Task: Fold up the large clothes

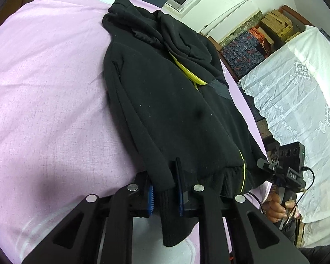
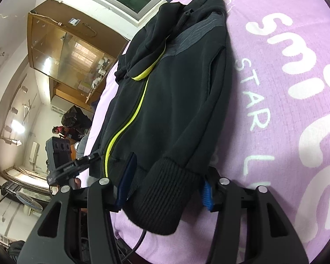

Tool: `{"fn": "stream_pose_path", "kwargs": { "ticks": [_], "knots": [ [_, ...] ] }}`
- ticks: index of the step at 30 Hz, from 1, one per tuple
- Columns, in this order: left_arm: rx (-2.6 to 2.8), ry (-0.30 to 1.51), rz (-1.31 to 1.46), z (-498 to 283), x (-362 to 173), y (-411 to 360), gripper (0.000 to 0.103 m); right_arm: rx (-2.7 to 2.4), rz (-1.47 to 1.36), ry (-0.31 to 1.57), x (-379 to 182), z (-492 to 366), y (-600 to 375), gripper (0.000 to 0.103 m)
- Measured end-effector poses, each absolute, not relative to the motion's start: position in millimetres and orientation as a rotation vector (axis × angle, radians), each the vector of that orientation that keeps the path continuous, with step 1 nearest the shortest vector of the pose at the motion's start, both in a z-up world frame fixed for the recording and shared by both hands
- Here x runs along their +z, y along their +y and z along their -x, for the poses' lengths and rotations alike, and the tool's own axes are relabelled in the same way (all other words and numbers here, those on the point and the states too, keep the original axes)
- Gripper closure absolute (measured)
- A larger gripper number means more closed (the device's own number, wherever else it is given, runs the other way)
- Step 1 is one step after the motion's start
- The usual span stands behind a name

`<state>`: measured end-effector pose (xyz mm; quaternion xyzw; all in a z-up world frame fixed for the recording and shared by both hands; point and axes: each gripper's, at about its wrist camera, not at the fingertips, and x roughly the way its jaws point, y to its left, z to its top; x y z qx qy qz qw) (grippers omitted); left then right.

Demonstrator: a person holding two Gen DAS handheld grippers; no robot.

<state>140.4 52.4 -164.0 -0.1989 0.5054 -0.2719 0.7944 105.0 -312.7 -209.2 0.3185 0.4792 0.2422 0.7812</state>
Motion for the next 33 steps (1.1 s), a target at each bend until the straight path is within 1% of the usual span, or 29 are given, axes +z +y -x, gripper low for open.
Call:
{"fn": "stream_pose_path", "kwargs": {
  "ticks": [3,4,5,6,7,8,11,14,16,17,18,19,20,21,23,24,26,28,33],
  "knots": [
    [-0.580,1.084,0.402,-143.4,-162.2,47.2,0.087,0.521,-0.685,1.031,-210.5,-103.7,-315.0,0.057],
    [-0.577,1.082,0.395,-143.1,-161.6,46.8,0.088,0.517,-0.692,1.030,-211.7,-104.4,-317.0,0.062],
    [-0.573,1.079,0.386,-142.9,-160.9,45.0,0.088,0.513,-0.696,1.031,-213.0,-104.6,-318.3,0.069],
    [-0.568,1.074,0.374,-141.9,-160.1,43.6,0.089,0.509,-0.702,1.033,-214.9,-105.1,-320.0,0.072],
    [-0.565,1.070,0.366,-140.8,-158.9,42.7,0.089,0.503,-0.707,1.036,-217.3,-105.9,-322.0,0.080],
    [-0.564,1.065,0.362,-140.3,-157.6,41.8,0.089,0.496,-0.708,1.036,-218.8,-105.8,-323.7,0.085],
    [-0.565,1.051,0.348,-141.6,-150.7,38.5,0.090,0.502,-0.718,1.020,-219.5,-104.1,-326.9,0.089],
    [-0.561,1.057,0.326,-145.6,-145.4,33.8,0.088,0.515,-0.729,1.001,-215.3,-103.4,-328.0,0.089],
    [-0.534,1.080,0.309,-147.2,-149.2,30.7,0.073,0.527,-0.741,0.990,-212.8,-103.7,-329.2,0.089],
    [-0.536,1.089,0.314,-146.7,-152.5,29.9,0.061,0.530,-0.746,0.992,-213.2,-104.0,-329.7,0.089],
    [-0.539,1.081,0.317,-145.1,-151.6,30.1,0.059,0.532,-0.750,0.998,-214.9,-105.0,-329.3,0.087],
    [-0.538,1.078,0.307,-144.4,-151.3,28.4,0.058,0.529,-0.754,1.010,-217.5,-105.7,-329.2,0.084],
    [-0.535,1.076,0.299,-143.8,-150.7,27.6,0.059,0.524,-0.757,1.023,-220.6,-106.0,-329.2,0.082],
    [-0.534,1.071,0.286,-143.5,-150.3,26.4,0.065,0.519,-0.755,1.029,-222.1,-105.5,-328.9,0.082],
    [-0.525,1.067,0.265,-143.9,-150.5,26.0,0.089,0.517,-0.734,1.026,-221.7,-104.6,-327.8,0.082],
    [-0.526,1.065,0.278,-144.5,-149.7,28.7,0.090,0.516,-0.730,1.023,-221.0,-104.2,-327.3,0.082],
    [-0.527,1.033,0.298,-144.2,-142.8,34.9,0.090,0.520,-0.733,1.007,-218.1,-103.6,-328.2,0.088],
    [-0.524,0.992,0.297,-141.9,-131.6,39.9,0.090,0.529,-0.737,0.983,-212.1,-102.1,-329.6,0.090],
    [-0.530,0.910,0.301,-146.1,-97.1,50.9,0.090,0.571,-0.742,0.919,-187.3,-107.3,-333.7,0.091]
  ]
}}
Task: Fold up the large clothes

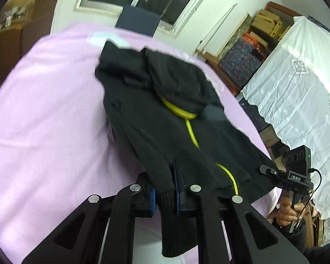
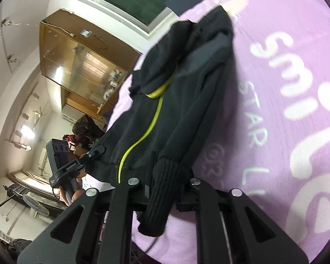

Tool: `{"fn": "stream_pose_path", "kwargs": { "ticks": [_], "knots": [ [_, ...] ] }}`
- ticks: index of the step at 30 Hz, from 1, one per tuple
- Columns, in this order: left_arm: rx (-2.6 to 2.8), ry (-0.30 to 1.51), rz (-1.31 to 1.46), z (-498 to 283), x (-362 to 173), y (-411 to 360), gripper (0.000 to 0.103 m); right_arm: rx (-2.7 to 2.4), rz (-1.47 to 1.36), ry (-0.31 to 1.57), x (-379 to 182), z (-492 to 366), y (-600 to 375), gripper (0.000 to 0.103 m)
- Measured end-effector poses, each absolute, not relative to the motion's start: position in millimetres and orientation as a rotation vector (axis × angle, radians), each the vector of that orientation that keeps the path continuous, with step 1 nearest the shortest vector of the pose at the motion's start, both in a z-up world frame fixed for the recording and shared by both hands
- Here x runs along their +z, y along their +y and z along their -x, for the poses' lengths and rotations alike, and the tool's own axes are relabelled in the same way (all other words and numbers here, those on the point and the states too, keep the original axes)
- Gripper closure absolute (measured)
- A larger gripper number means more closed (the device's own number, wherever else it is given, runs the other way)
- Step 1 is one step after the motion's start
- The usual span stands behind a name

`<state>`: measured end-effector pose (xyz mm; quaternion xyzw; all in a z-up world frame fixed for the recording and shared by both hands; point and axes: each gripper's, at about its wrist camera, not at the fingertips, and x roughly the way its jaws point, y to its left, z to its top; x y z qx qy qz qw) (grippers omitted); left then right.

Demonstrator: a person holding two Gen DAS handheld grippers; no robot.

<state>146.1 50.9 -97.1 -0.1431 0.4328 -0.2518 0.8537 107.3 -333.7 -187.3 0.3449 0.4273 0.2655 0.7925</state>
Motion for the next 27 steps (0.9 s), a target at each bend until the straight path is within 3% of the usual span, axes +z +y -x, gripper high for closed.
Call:
{"fn": "stream_pose_path", "kwargs": {
  "ticks": [15,22,27],
  "knots": [
    [-0.493,0.803,0.271,-229.8,-25.8,35.1,0.090,0.593,-0.674,0.775,-101.1,-190.3,-341.1,0.091],
    [-0.424,0.804,0.281,-299.4,-21.4,22.6,0.090,0.510,-0.686,0.739,-89.4,-268.6,-347.5,0.091],
    [-0.364,0.831,0.289,-357.9,-39.2,13.9,0.090,0.458,-0.767,0.756,-110.1,-340.0,-356.0,0.091]
  ]
}}
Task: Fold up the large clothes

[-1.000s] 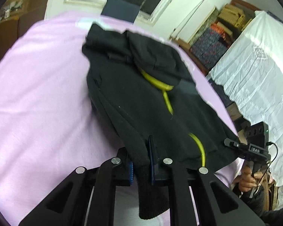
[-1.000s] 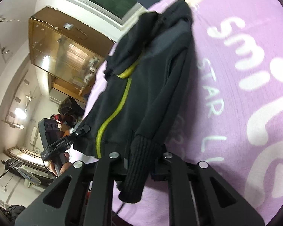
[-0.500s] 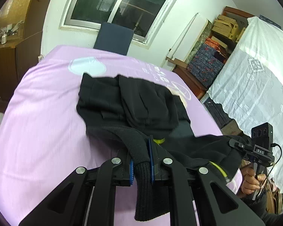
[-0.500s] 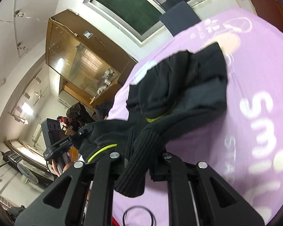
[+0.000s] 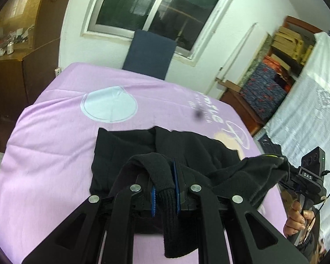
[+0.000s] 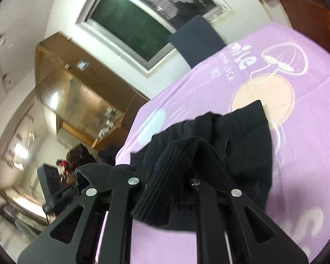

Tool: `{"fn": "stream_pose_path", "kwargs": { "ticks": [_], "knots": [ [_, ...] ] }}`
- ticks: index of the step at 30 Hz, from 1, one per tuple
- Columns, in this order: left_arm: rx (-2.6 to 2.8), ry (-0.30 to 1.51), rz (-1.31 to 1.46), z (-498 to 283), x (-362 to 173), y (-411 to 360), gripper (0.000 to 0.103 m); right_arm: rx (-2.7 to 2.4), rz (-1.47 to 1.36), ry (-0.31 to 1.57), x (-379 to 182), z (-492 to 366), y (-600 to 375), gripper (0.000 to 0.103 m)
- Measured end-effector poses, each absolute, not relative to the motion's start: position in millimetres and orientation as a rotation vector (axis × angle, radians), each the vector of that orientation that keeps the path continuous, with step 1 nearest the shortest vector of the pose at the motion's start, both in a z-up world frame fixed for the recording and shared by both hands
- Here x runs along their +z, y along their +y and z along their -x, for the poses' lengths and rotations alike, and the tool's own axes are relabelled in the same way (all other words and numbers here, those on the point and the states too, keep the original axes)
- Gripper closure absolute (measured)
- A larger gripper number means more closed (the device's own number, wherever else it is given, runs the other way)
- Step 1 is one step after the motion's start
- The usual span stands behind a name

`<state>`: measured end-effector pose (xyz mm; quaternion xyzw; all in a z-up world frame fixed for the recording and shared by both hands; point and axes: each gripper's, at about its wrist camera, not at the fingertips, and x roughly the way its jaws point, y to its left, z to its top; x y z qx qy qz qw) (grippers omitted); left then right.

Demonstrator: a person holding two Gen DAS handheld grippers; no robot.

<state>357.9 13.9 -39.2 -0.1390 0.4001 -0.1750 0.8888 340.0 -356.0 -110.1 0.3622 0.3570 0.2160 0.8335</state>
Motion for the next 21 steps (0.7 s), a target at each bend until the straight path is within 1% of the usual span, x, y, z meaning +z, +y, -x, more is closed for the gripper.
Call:
{"fn": "stream_pose_path", "kwargs": {
  "ticks": [2,7,11,16,17,18,19,20,21],
  "knots": [
    [-0.342,0.847,0.293,-375.2,-49.7,13.2,0.090,0.444,-0.814,0.772,-126.9,-365.7,-359.3,0.091],
    [-0.288,0.948,0.352,-425.4,-106.1,16.7,0.090,0.387,-0.921,0.831,-185.4,-423.5,-361.9,0.091],
    [-0.291,1.003,0.400,-446.1,-144.4,17.8,0.090,0.369,-0.983,0.858,-226.7,-441.7,-360.2,0.093],
    [-0.319,0.978,0.439,-444.6,-148.8,25.5,0.088,0.383,-0.956,0.841,-231.8,-446.7,-358.2,0.093],
    [-0.328,0.976,0.457,-441.3,-146.6,29.1,0.087,0.386,-0.957,0.839,-231.5,-445.1,-358.1,0.091],
    [-0.347,0.963,0.477,-435.5,-139.3,34.8,0.084,0.400,-0.960,0.832,-229.4,-443.8,-358.7,0.089],
    [-0.358,0.948,0.484,-431.3,-133.4,38.4,0.080,0.415,-0.966,0.823,-224.7,-441.3,-360.1,0.084],
    [-0.370,0.907,0.489,-423.0,-119.8,44.7,0.070,0.435,-0.972,0.812,-217.7,-439.4,-361.8,0.074],
    [-0.374,0.869,0.491,-417.5,-108.5,47.6,0.059,0.462,-0.976,0.792,-208.8,-435.5,-365.1,0.067]
  ]
}}
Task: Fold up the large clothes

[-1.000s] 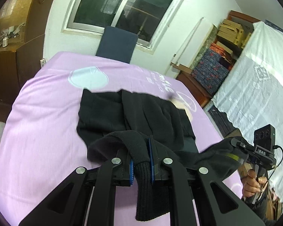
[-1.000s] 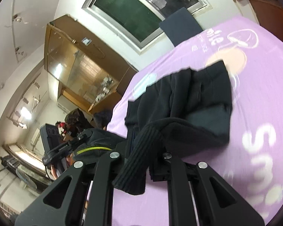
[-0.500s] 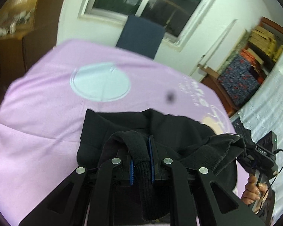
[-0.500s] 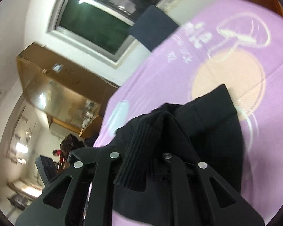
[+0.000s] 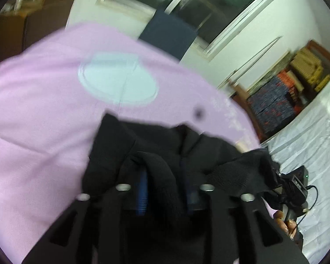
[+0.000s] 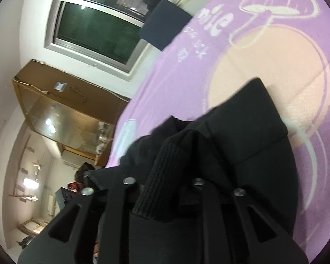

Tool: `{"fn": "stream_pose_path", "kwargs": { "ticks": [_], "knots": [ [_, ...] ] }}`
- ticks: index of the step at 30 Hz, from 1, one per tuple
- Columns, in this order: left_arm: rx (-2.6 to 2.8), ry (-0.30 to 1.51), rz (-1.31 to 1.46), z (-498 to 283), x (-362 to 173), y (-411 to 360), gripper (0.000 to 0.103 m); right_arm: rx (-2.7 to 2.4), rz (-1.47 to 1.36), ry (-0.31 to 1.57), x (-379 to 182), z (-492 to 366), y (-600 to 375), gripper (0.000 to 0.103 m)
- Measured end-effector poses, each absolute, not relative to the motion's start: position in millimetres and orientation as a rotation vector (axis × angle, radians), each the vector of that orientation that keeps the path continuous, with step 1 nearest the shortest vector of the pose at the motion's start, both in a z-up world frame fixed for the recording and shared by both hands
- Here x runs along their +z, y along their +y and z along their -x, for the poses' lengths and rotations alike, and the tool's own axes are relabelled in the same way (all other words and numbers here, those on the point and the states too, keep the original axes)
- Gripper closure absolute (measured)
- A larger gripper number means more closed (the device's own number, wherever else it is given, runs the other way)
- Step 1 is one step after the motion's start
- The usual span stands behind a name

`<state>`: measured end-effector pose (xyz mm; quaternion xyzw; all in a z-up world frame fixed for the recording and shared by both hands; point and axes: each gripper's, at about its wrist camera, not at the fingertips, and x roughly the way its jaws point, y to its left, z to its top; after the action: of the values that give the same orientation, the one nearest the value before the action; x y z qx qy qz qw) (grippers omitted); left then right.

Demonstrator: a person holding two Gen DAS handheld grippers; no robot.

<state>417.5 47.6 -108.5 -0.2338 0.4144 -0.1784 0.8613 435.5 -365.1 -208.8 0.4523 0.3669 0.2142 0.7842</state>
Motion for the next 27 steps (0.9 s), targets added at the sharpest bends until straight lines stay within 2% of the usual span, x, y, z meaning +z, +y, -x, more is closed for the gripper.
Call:
{"fn": "stream_pose_path", "kwargs": {
  "ticks": [1,2,3,7,12,19,20,21,22,23,24,27],
  "knots": [
    [-0.362,0.817,0.486,-409.4,-95.3,52.6,0.051,0.487,-0.974,0.754,-197.0,-431.0,-368.4,0.049],
    [-0.347,0.781,0.480,-403.6,-87.5,55.9,0.039,0.490,-0.960,0.707,-184.7,-425.0,-372.2,0.035],
    [-0.336,0.731,0.475,-395.4,-77.6,61.3,0.035,0.486,-0.945,0.674,-176.2,-419.1,-374.8,0.032],
    [-0.327,0.750,0.483,-401.8,-83.1,65.9,0.035,0.446,-0.911,0.612,-161.3,-411.2,-390.0,0.031],
    [-0.266,0.863,0.451,-429.0,-113.5,51.6,0.036,0.306,-0.874,0.694,-187.2,-426.6,-394.6,0.032],
    [-0.183,0.887,0.296,-450.1,-124.5,19.6,0.035,0.250,-0.728,0.808,-203.1,-450.9,-364.0,0.032],
    [-0.144,0.890,0.258,-451.0,-130.6,16.1,0.038,0.248,-0.710,0.813,-205.1,-452.0,-360.0,0.038],
    [-0.112,0.897,0.224,-451.6,-135.8,14.1,0.049,0.246,-0.681,0.824,-207.9,-451.9,-354.1,0.046],
    [-0.073,0.903,0.175,-451.9,-141.7,11.7,0.055,0.242,-0.657,0.835,-209.4,-451.4,-350.1,0.073],
    [-0.047,0.897,0.141,-451.4,-144.6,10.2,0.060,0.233,-0.624,0.840,-209.5,-451.0,-345.6,0.093],
    [-0.034,0.890,0.124,-449.9,-144.6,10.2,0.065,0.223,-0.606,0.821,-206.1,-448.3,-343.8,0.093],
    [-0.023,0.889,0.135,-448.5,-146.9,15.6,0.067,0.140,-0.509,0.793,-195.7,-445.9,-341.5,0.093]
  ]
}}
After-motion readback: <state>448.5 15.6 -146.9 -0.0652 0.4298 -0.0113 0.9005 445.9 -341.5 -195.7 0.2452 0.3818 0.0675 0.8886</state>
